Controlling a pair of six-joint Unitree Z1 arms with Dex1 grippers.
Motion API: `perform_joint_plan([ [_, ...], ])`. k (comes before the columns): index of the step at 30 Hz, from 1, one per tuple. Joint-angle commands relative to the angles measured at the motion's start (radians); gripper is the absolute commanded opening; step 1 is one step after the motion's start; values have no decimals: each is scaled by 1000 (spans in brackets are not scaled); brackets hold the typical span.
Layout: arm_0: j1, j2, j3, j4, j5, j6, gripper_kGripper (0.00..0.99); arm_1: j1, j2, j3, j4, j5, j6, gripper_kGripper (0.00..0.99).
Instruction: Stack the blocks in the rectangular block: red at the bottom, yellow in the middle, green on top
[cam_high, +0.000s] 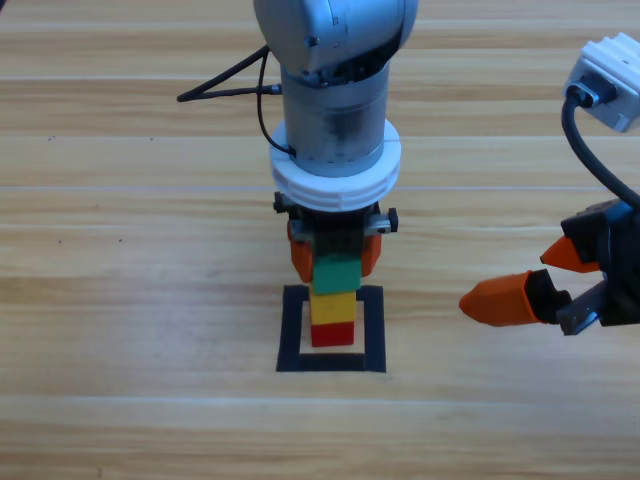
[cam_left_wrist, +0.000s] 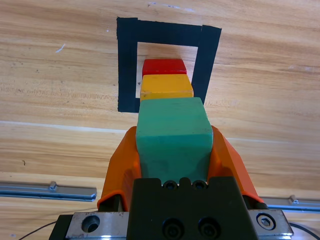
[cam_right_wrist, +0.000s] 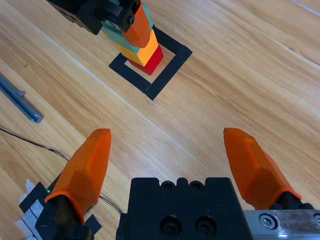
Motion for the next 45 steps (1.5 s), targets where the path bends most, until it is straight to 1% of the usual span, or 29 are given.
perform_joint_plan([
  [1, 23, 36, 15, 9, 1, 21, 110, -26, 47, 27, -22, 16, 2, 990],
  [31, 24, 73, 3, 7, -2, 27, 110, -26, 48, 27, -22, 16, 2, 990],
  [33, 24, 76, 5, 7, -2, 28, 126, -26, 48, 25, -22, 16, 2, 990],
  [34, 24, 78, 3, 7, -2, 28, 172, -26, 48, 25, -22, 16, 2, 990],
  [35, 24, 78, 0, 7, -4, 28, 258, -26, 48, 27, -22, 16, 2, 990],
  [37, 24, 79, -14, 7, -5, 28, 565, -26, 48, 27, -22, 16, 2, 990],
  [38, 24, 78, -17, 7, -5, 27, 739, -26, 48, 27, -22, 16, 2, 990],
  [39, 24, 73, -12, 7, -5, 22, 887, -26, 48, 27, -22, 16, 2, 990],
  [40, 24, 68, -5, 7, -4, 21, 957, -26, 48, 27, -22, 16, 2, 990],
  [41, 24, 64, -5, 7, -2, 22, 988, -26, 48, 25, -22, 16, 2, 990],
  [45, 27, 47, 3, 9, -1, 21, 990, -26, 48, 25, -22, 17, 2, 990],
])
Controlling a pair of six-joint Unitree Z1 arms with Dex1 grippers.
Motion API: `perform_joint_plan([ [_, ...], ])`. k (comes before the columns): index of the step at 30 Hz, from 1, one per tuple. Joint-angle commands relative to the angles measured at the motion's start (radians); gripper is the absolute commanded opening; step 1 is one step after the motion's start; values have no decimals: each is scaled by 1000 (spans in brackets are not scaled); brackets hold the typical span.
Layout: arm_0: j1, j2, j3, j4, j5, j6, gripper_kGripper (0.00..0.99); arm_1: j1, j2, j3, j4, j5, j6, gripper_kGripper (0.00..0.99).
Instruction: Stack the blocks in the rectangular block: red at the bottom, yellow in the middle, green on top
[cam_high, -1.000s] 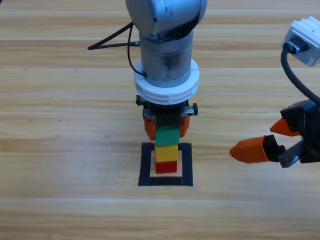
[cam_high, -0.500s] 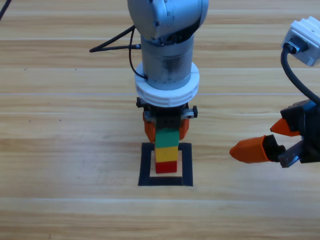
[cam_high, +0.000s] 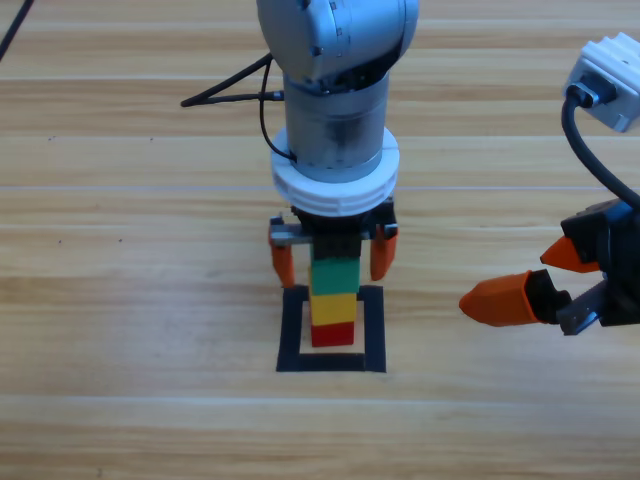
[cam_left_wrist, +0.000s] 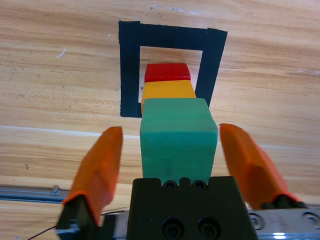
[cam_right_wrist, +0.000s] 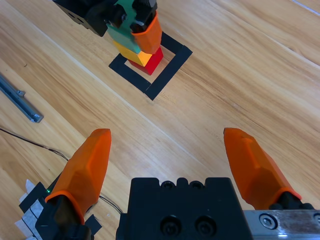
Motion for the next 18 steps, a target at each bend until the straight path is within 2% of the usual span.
perform_joint_plan([
  [1, 19, 27, 4, 7, -1, 2, 990, -26, 48, 25, -22, 17, 2, 990],
  [5, 19, 5, 4, 9, 9, -5, 990, -26, 40, 25, -22, 14, 1, 990],
  [8, 16, -74, -36, 7, 76, -18, 990, -26, 33, 25, -22, 2, -1, 990],
  [9, 8, -117, -82, 7, 118, -22, 990, -26, 31, 25, -22, -6, -1, 990],
  [13, -56, -271, -80, 4, 237, -30, 990, -26, 27, 25, -22, -9, -3, 990],
  [14, -98, -338, -51, 1, 300, -41, 990, -26, 27, 25, -22, -9, -1, 990],
  [18, -227, -446, 15, -9, 450, -50, 990, -26, 31, 24, -22, -9, -1, 990],
])
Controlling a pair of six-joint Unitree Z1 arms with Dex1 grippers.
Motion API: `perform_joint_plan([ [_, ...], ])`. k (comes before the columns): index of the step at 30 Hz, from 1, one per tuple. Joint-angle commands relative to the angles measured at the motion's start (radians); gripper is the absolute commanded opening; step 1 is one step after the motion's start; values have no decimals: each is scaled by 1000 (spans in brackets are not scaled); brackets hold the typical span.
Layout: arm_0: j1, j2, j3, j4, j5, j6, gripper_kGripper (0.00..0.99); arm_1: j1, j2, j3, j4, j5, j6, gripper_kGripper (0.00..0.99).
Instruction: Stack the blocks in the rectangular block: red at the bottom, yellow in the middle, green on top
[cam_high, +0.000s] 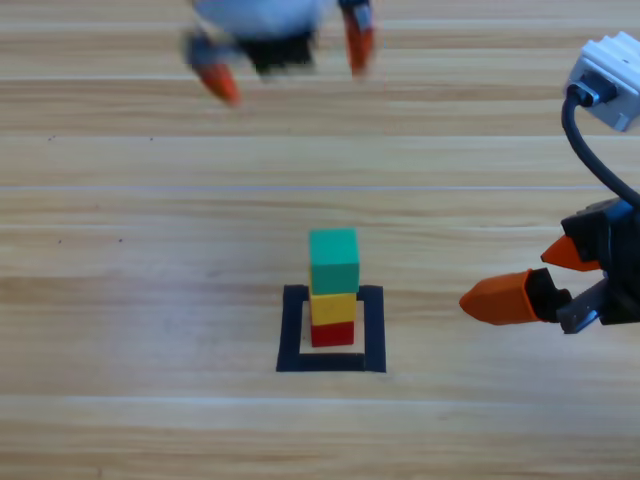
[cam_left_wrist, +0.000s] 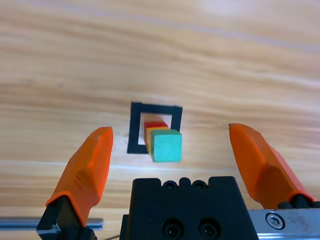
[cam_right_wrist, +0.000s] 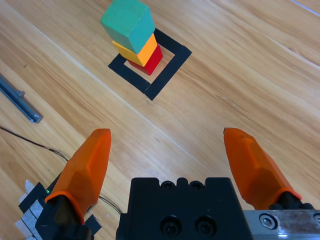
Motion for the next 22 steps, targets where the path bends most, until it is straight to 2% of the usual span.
perform_joint_plan([
  [1, -226, -217, 138, -15, 186, -34, 990, -26, 34, 24, -22, -7, -1, 990],
  [3, -283, -287, 290, -73, 237, -54, 990, -26, 39, 22, -22, -7, -1, 990],
  [6, -364, -511, 743, -380, 300, -26, 990, -26, 40, 22, -22, -9, -1, 990],
  [8, -391, -652, 1014, -579, 315, 8, 990, -26, 40, 22, -22, -10, -3, 990],
  [9, -391, -679, 1074, -613, 313, 14, 990, -26, 40, 22, -22, -12, -3, 990],
  [13, -392, -695, 1183, -676, 318, 40, 990, -26, 40, 24, -22, -13, -3, 990],
  [22, -391, -714, 1224, -708, 327, 81, 990, -26, 40, 25, -22, -22, -3, 990],
])
